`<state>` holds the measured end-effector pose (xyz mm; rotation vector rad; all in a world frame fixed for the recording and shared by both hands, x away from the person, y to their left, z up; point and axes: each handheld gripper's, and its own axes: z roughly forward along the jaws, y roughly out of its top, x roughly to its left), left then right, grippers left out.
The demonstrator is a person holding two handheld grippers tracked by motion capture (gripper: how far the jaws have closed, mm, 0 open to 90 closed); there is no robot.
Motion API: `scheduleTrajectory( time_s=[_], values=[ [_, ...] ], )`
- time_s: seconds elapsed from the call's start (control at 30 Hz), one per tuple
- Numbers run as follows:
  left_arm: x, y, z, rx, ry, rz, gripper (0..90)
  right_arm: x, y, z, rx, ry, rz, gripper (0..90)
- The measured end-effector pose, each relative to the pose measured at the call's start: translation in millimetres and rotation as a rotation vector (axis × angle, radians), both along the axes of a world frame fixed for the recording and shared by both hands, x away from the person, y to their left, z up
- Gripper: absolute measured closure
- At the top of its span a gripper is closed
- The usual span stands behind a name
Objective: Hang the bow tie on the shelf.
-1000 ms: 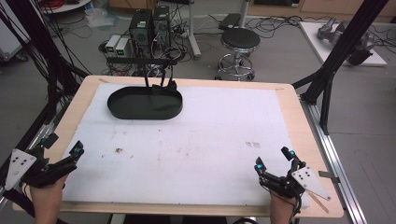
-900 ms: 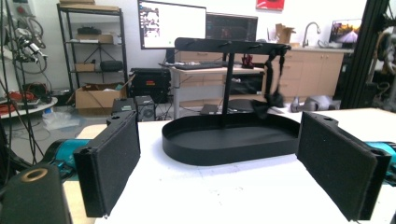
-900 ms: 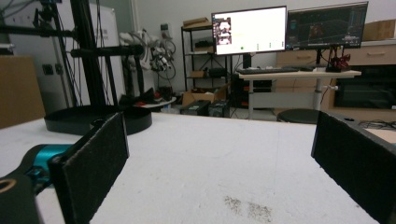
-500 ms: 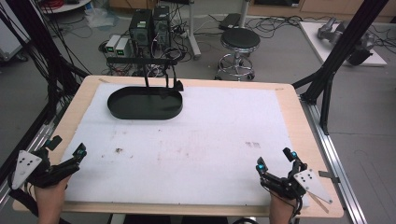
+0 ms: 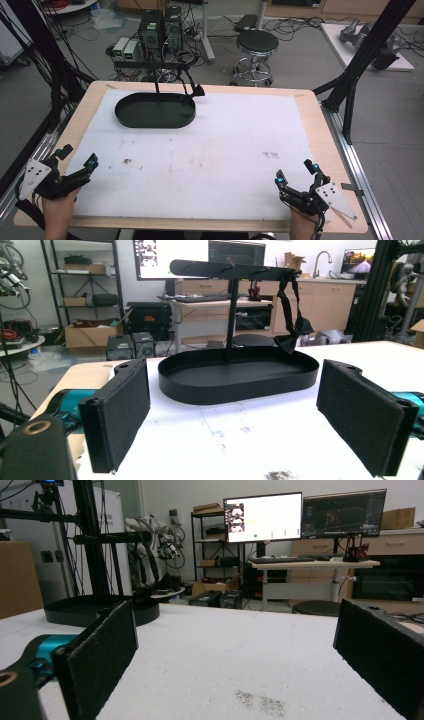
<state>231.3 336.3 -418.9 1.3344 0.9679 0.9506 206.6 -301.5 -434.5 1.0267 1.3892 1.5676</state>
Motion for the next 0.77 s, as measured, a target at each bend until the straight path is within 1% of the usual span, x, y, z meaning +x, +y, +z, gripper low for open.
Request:
scheduleTrajectory(
  time_s=[0.13, 0.4, 0.57, 0.77],
  values=[
    [1.3, -1.7, -0.7, 0.002, 0.005, 0.0, 14.2, -1.8, -2.2, 0.2, 0.007, -0.003, -0.005, 3.0],
    [1.5, -1.8, -1.0, -0.002, 0.011, -0.002, 14.2, -0.8, -0.4, 0.4, -0.017, -0.004, -0.002, 3.0],
    [2.5, -2.4, -2.2, 0.006, 0.021, -0.01, 14.2, -1.2, -0.4, 0.8, -0.021, -0.003, -0.003, 3.0],
    [3.0, -2.1, -2.9, 0.002, 0.027, -0.011, 14.2, -0.9, -0.5, 0.8, -0.026, -0.005, -0.009, 3.0]
  ],
)
